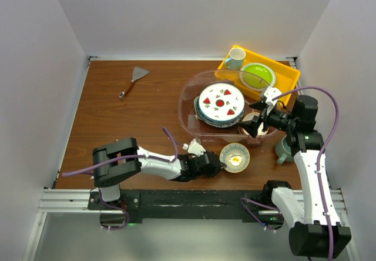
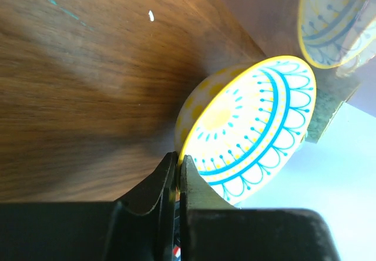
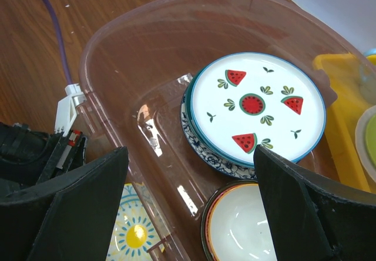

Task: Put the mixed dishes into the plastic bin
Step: Pick up the bowl from the center of the board.

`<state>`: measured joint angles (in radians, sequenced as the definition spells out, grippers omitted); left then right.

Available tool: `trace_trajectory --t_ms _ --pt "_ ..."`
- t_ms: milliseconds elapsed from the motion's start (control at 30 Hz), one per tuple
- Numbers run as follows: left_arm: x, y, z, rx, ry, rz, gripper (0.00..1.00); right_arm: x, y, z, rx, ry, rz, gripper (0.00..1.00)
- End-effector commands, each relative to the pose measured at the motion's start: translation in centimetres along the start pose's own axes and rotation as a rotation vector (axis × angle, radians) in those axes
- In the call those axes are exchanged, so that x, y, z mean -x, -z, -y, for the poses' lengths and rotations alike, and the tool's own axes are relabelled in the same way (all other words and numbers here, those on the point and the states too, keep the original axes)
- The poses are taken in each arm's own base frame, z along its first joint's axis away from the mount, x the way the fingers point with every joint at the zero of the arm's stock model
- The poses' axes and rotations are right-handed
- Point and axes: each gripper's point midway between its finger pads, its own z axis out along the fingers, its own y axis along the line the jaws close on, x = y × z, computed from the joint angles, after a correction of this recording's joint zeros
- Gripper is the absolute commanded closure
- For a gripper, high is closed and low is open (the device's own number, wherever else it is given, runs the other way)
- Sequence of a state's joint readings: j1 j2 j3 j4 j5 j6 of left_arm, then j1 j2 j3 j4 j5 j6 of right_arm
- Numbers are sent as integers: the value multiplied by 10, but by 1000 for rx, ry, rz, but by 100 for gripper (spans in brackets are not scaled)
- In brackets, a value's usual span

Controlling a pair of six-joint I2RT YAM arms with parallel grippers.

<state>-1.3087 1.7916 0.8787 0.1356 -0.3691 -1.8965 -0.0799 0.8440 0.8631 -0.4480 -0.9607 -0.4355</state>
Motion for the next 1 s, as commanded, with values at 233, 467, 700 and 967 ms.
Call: trace_trajectory --t_ms 233,467,700,967 --pt "5 36 18 -118 -140 -51 100 6 0 0 12 23 19 9" --pt "14 63 1 -126 -285 -83 100 4 2 3 0 53 4 9" --pt "26 84 -6 -187 -356 -101 100 3 3 2 19 76 -21 9" --pt "36 112 12 -297 -450 -117 100 5 3 -8 101 100 -32 9"
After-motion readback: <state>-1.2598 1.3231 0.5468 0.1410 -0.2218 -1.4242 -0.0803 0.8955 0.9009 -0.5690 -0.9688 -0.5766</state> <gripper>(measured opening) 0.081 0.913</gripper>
